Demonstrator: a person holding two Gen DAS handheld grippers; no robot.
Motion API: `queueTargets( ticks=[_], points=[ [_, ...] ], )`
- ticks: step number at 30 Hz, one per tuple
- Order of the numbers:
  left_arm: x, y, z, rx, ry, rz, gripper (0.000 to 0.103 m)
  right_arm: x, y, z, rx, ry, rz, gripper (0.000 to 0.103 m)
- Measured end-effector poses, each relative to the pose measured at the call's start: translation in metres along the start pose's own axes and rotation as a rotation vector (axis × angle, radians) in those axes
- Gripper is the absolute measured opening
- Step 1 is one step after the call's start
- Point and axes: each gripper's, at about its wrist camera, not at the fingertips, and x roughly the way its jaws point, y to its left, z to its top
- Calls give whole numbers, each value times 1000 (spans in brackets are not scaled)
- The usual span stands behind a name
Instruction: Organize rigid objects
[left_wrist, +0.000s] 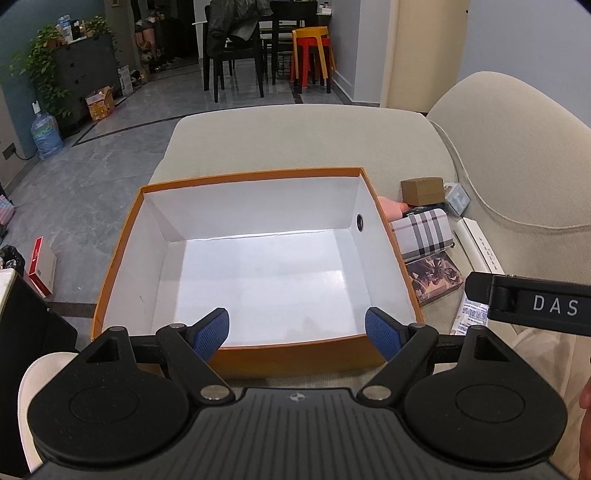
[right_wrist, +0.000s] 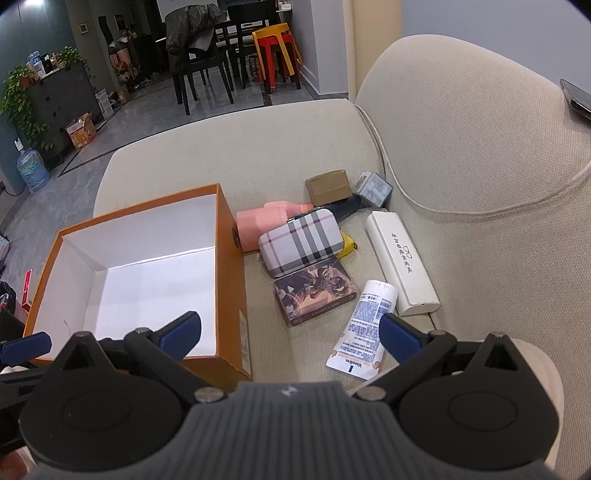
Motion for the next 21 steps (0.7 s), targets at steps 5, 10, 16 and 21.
queueTargets(
  ticks=[5, 10, 16, 21],
  points=[
    [3, -4, 0, 3, 2, -1, 98, 0, 0, 0, 1, 4, 1, 100],
    [4, -6, 0, 4, 9, -2, 98, 2, -1, 0, 0, 9, 3, 100],
    [12, -10, 1, 4, 26, -11, 97, 9, -3, -2, 5, 28, 10, 101],
    [19, -13, 8, 46, 20, -78, 79, 20, -12, 3, -6, 53, 66, 100]
  ],
)
